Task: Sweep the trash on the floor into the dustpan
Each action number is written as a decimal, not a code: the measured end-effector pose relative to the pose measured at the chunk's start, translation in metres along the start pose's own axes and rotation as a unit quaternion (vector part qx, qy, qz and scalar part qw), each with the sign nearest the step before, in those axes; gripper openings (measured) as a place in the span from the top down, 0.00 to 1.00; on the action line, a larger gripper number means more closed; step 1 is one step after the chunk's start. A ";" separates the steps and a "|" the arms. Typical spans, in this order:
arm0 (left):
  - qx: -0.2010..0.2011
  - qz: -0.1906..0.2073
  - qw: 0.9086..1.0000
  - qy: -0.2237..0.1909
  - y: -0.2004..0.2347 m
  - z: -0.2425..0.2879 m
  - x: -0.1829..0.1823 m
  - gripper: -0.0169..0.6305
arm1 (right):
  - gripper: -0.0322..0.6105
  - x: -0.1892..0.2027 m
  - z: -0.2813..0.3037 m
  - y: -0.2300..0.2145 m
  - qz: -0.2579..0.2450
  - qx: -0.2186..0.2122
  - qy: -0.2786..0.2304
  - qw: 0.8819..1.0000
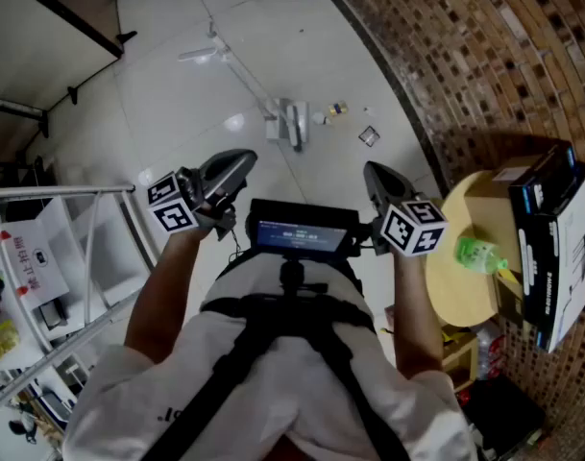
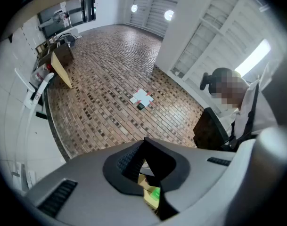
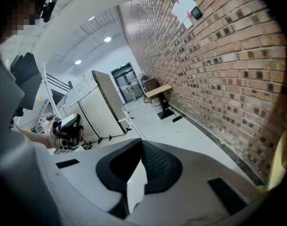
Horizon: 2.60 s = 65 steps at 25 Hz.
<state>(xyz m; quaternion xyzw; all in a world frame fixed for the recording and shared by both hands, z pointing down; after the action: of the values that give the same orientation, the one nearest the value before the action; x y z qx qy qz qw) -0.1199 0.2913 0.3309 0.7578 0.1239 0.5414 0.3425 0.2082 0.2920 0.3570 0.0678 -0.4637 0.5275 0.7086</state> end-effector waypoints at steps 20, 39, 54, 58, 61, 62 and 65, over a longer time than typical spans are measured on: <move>-0.312 -0.050 0.944 -0.093 0.064 -0.030 0.004 0.85 | 0.92 -0.039 0.056 -0.060 -0.091 0.040 0.027 0.995; -0.322 -0.213 0.905 -0.177 0.219 -0.093 -0.076 0.58 | 0.61 -0.138 0.278 0.063 -0.206 -0.029 0.079 0.975; -0.379 -0.178 0.895 -0.157 0.299 -0.161 -0.131 0.53 | 0.40 -0.199 0.458 0.164 -0.253 -0.006 0.057 0.966; -0.374 -0.195 0.895 -0.146 0.312 -0.164 -0.129 0.53 | 0.41 -0.205 0.476 0.158 -0.254 0.031 0.058 0.965; -0.356 -0.206 0.900 -0.143 0.322 -0.159 -0.131 0.53 | 0.63 -0.215 0.465 0.144 -0.272 0.056 0.046 0.960; -0.350 -0.206 0.903 -0.143 0.325 -0.156 -0.132 0.53 | 0.72 -0.219 0.457 0.137 -0.278 0.068 0.042 0.957; -0.327 -0.219 0.907 -0.151 0.335 -0.147 -0.134 0.52 | 0.85 -0.222 0.432 0.106 -0.278 0.114 0.042 0.953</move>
<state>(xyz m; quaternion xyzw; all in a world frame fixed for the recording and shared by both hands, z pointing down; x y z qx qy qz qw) -0.3656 0.0265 0.4777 0.6296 0.0499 0.3424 0.6956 -0.1335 -0.0668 0.3955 0.2520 -0.3329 0.3612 0.8338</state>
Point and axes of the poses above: the fingertips, and each gripper's own axes: z forward along the fingers, y to its left, x out of its underside, the point moved 8 cm from there along -z, backward along the fingers, and after that the axes turned 7 degrees about y, right-handed, at the moved point
